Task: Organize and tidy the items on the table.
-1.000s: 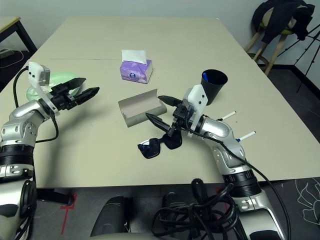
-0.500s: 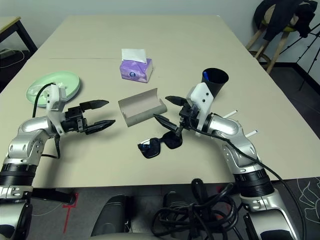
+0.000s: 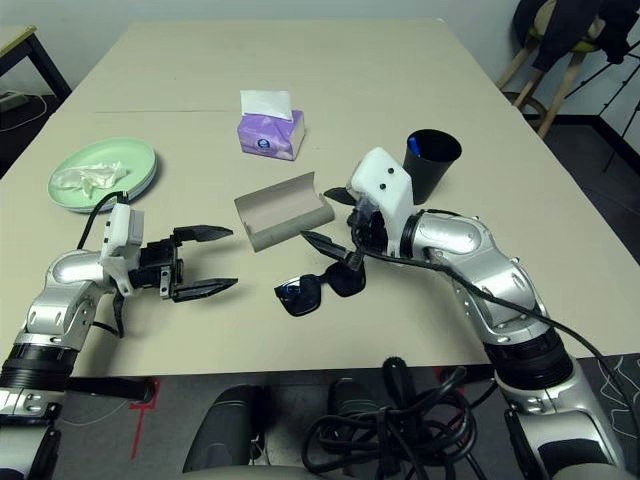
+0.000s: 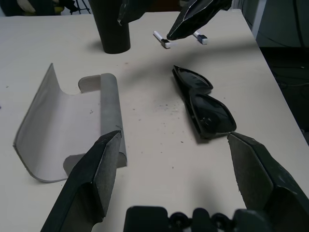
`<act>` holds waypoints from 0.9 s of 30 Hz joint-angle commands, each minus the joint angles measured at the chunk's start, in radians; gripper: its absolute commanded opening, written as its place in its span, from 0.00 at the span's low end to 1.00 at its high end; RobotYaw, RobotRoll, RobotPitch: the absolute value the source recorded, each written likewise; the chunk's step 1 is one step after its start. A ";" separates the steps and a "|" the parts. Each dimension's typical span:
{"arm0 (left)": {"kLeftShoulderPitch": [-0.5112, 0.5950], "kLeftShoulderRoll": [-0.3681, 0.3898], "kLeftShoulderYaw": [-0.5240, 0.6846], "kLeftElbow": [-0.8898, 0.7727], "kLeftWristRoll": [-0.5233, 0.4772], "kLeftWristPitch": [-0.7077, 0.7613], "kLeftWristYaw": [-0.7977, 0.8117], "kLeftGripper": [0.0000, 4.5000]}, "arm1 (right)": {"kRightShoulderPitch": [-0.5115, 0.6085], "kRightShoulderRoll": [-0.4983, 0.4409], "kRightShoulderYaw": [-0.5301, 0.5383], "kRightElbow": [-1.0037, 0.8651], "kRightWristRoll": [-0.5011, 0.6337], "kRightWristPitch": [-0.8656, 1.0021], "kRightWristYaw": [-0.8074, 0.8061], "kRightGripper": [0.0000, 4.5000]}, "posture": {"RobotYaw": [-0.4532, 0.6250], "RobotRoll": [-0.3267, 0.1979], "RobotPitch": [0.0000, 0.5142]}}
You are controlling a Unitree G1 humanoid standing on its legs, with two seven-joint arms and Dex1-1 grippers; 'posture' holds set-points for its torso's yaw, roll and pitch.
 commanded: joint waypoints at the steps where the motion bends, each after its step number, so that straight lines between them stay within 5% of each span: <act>1: 0.018 0.015 -0.022 -0.019 0.010 -0.023 -0.030 0.99 | -0.070 -0.084 0.097 -0.047 -0.037 0.118 0.028 1.00 | 0.51 0.62 0.30; 10: 0.010 0.007 -0.031 -0.025 -0.010 -0.024 -0.051 0.99 | -0.318 -0.263 0.374 -0.098 -0.141 0.093 0.301 1.00 | 0.50 0.62 0.32; 18: 0.002 -0.006 -0.038 -0.037 -0.006 -0.026 -0.034 0.99 | -0.498 -0.257 0.533 -0.037 -0.272 -0.029 0.489 1.00 | 0.51 0.62 0.32; 27: 0.005 -0.013 -0.046 -0.056 0.000 -0.022 -0.015 0.99 | -0.514 -0.210 0.603 0.124 -0.438 -0.302 0.605 1.00 | 0.51 0.62 0.33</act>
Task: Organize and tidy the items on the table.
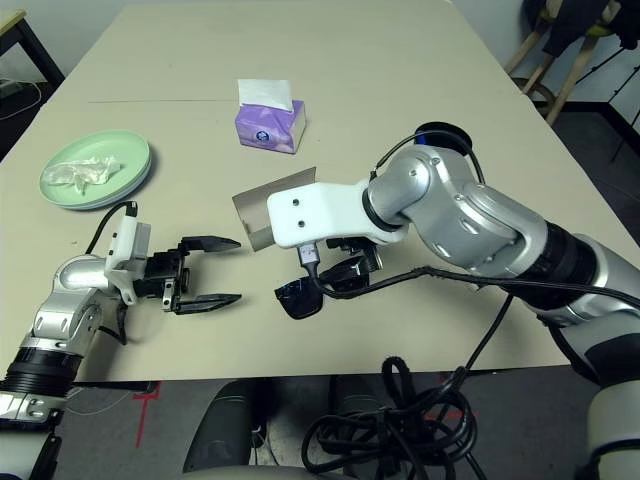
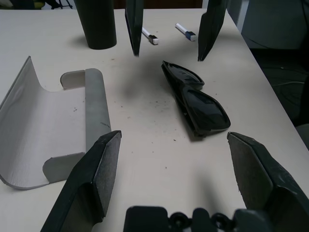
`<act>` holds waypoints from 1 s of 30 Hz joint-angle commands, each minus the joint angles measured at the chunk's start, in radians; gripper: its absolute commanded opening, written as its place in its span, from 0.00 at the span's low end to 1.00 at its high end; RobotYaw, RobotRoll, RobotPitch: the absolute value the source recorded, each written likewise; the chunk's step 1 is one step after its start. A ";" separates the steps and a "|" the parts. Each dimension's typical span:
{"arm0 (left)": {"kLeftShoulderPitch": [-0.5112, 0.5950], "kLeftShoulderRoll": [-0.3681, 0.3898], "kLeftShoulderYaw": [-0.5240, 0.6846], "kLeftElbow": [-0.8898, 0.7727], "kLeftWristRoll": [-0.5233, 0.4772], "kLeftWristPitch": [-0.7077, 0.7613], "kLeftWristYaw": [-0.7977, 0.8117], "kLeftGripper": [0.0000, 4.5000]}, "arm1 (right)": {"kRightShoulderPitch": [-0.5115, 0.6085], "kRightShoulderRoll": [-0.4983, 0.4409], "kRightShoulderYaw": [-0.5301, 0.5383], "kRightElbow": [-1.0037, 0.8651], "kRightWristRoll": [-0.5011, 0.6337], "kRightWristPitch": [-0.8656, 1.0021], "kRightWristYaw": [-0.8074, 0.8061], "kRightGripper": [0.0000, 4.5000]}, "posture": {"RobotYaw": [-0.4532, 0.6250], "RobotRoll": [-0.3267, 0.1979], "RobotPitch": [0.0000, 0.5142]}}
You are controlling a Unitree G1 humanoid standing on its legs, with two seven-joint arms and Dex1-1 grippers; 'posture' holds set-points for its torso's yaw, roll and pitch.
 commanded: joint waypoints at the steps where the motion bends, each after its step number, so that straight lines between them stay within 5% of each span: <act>1: 0.007 -0.002 -0.022 -0.045 0.010 -0.009 0.001 0.99 | 0.001 0.010 0.020 0.043 -0.065 -0.114 0.045 1.00 | 0.51 0.62 0.33; 30: 0.005 0.007 -0.036 -0.060 0.018 -0.004 0.027 0.99 | 0.036 0.140 0.030 0.064 -0.224 0.037 0.182 1.00 | 0.51 0.62 0.34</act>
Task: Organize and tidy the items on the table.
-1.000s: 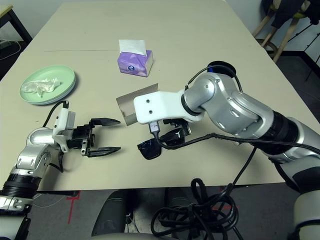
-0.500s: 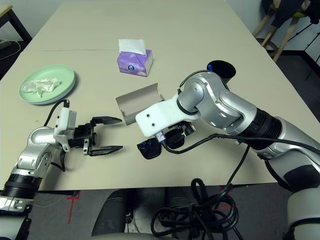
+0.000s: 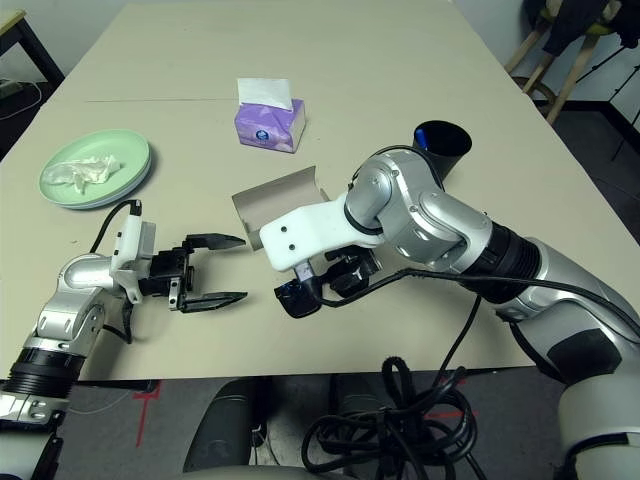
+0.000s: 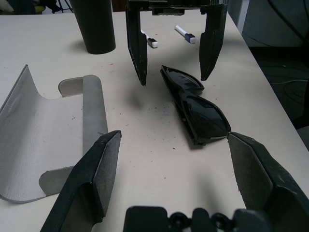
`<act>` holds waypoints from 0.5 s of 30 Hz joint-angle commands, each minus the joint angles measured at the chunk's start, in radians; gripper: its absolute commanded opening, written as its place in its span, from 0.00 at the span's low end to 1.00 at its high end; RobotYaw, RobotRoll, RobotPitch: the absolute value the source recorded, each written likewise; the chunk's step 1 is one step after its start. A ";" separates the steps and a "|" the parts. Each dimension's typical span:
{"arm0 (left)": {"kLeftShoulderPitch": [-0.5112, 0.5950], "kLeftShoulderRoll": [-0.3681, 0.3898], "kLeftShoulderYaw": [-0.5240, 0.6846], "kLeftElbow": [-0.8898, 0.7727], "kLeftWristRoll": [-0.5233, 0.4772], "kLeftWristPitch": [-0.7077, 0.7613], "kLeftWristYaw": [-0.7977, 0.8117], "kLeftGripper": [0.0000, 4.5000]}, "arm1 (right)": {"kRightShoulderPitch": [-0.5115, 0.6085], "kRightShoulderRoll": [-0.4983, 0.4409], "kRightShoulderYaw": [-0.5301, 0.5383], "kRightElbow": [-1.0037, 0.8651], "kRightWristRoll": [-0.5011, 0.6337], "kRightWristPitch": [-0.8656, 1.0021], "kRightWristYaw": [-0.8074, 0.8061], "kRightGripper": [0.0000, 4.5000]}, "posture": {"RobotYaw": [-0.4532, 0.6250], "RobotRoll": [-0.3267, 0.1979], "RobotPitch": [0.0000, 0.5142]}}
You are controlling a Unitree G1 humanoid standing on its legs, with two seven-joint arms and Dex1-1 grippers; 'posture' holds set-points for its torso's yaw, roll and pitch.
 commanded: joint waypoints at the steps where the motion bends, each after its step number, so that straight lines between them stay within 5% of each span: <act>1: 0.003 0.005 -0.018 -0.027 0.016 -0.008 -0.003 0.99 | 0.018 0.008 0.036 0.013 -0.032 0.005 0.009 1.00 | 0.51 0.62 0.34; 15: 0.005 0.004 -0.019 -0.023 0.022 -0.016 0.002 0.99 | -0.012 0.060 0.052 0.068 -0.092 0.003 0.035 1.00 | 0.51 0.62 0.33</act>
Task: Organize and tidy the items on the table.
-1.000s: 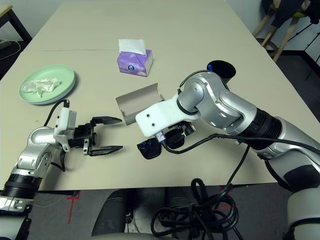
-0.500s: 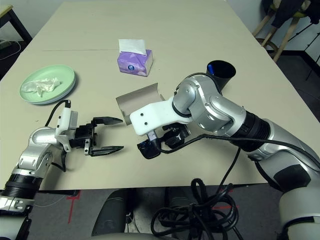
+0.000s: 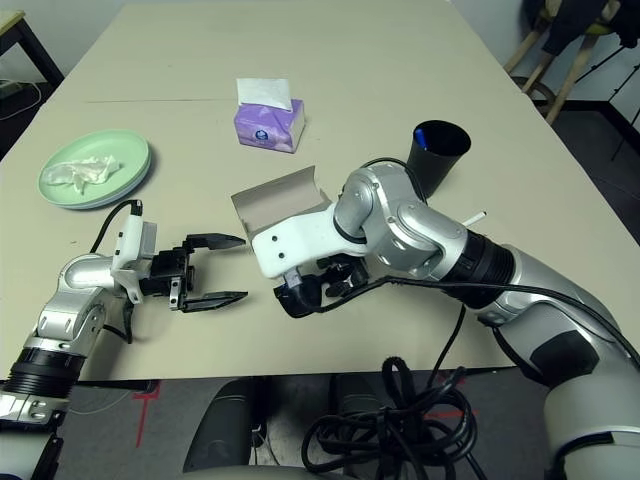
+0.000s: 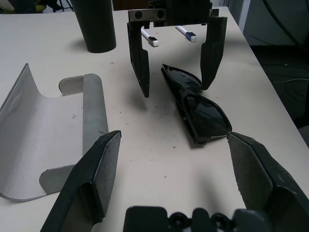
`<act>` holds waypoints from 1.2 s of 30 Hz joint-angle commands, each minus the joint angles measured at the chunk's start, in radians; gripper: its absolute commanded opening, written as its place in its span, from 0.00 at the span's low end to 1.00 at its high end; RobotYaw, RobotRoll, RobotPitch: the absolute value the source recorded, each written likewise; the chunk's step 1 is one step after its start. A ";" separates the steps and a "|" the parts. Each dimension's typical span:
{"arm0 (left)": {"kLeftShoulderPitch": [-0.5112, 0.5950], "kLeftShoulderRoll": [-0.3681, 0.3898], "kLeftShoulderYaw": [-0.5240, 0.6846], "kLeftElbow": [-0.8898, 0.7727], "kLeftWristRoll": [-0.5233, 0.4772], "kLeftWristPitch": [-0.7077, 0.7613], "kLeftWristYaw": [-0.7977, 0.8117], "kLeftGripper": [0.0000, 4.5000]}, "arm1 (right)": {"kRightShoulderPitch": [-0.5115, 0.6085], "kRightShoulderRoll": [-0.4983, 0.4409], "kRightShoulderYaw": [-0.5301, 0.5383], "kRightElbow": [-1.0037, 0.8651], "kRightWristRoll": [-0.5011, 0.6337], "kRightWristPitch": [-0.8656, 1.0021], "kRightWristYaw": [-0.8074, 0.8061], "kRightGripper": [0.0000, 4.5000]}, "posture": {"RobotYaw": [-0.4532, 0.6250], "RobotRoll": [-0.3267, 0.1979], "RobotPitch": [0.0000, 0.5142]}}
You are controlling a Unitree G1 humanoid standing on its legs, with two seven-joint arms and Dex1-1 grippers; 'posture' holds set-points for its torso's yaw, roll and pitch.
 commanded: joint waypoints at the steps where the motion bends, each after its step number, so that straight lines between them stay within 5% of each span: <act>1: 0.005 0.004 -0.016 -0.023 0.015 -0.014 -0.004 0.99 | -0.018 0.011 0.018 0.005 -0.023 -0.005 0.015 1.00 | 0.51 0.62 0.33; 28: 0.012 0.010 -0.015 -0.053 0.010 -0.001 0.011 0.99 | 0.036 0.035 0.013 0.008 -0.081 -0.013 0.029 1.00 | 0.52 0.62 0.33; 31: 0.014 0.012 -0.014 -0.056 0.009 -0.002 0.010 1.00 | 0.038 0.039 0.010 0.007 -0.077 -0.015 0.027 0.86 | 0.52 0.62 0.33; 36: 0.015 0.013 -0.014 -0.055 0.009 -0.003 0.010 1.00 | 0.037 0.043 0.007 -0.001 -0.073 -0.016 0.030 0.44 | 0.52 0.62 0.33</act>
